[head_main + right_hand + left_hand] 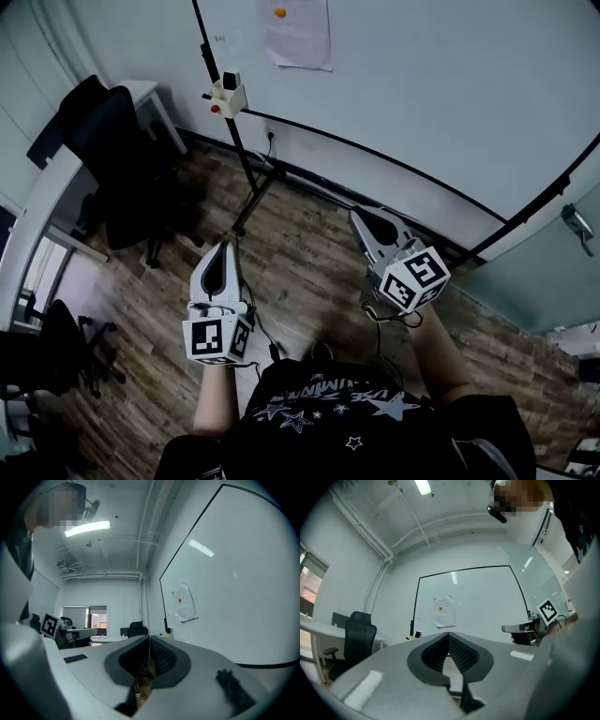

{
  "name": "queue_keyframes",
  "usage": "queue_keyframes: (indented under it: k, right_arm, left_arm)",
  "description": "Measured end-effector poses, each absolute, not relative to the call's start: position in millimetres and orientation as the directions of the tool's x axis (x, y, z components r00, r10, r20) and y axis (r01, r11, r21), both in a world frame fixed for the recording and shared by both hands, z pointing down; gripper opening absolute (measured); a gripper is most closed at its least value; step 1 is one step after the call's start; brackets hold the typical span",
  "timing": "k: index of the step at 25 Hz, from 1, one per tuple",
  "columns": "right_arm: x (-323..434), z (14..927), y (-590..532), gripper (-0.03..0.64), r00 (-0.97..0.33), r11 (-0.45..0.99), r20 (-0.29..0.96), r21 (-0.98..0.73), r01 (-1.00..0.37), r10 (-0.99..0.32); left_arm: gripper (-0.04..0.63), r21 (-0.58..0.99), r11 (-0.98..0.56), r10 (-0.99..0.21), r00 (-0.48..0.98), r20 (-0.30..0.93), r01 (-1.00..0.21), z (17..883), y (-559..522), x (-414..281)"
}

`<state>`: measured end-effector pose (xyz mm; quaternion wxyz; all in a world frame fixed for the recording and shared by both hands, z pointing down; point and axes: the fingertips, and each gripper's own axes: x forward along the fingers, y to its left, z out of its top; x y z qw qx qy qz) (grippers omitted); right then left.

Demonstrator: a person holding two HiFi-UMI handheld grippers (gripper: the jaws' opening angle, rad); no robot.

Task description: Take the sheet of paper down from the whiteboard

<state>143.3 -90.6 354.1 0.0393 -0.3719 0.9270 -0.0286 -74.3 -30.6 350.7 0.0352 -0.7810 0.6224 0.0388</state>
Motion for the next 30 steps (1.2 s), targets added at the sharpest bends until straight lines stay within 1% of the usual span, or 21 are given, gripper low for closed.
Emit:
queue_keyframes:
  k: [3, 5, 11, 15, 17, 24, 30]
  right_arm:
    - [153, 354, -110, 0.017, -0.705, 0.706, -0.046, -0.073, -0.704, -0.708]
    - [156, 356, -120, 0.017, -0.703, 0.704, -0.045, -0.087, -0.705, -0.709]
    - [143, 361, -148, 0.017, -0.706, 0.706, -0.033, -0.099, -0.702, -0.707]
    - [135, 344, -171, 0.017, -0.687, 0.688, -0.048, -0.015, -0.725, -0.725]
    - [138, 336, -187, 0.017, -0.662, 0.661, -0.053, 0.023, -0.75, -0.748]
    - [139, 305, -260, 0.017, -0.564, 0.561, -0.107, 0.063, -0.826, -0.819]
    - [142, 279, -316, 0.017, -0.462, 0.459, -0.154, 0.058, -0.887, -0.873]
  left_arm:
    - [0.009, -0.014, -0.172, -0.98, 0.173, -0.096, -0.985, 351, -45, -88]
    - [0.009, -0.001, -0.167, -0.981, 0.167, -0.098, -0.986, 347, -52, -92]
    - [0.009, 0.018, -0.214, -0.965, 0.208, -0.157, -0.977, 324, -93, -89]
    - [0.009, 0.029, -0.277, -0.946, 0.267, -0.184, -0.96, 315, -138, -83]
    - [0.009, 0.032, -0.308, -0.936, 0.297, -0.19, -0.951, 312, -161, -82]
    - [0.009, 0.022, -0.402, -0.898, 0.389, -0.203, -0.916, 303, -240, -87]
    - [0.009, 0.028, -0.469, -0.864, 0.452, -0.22, -0.883, 285, -298, -102]
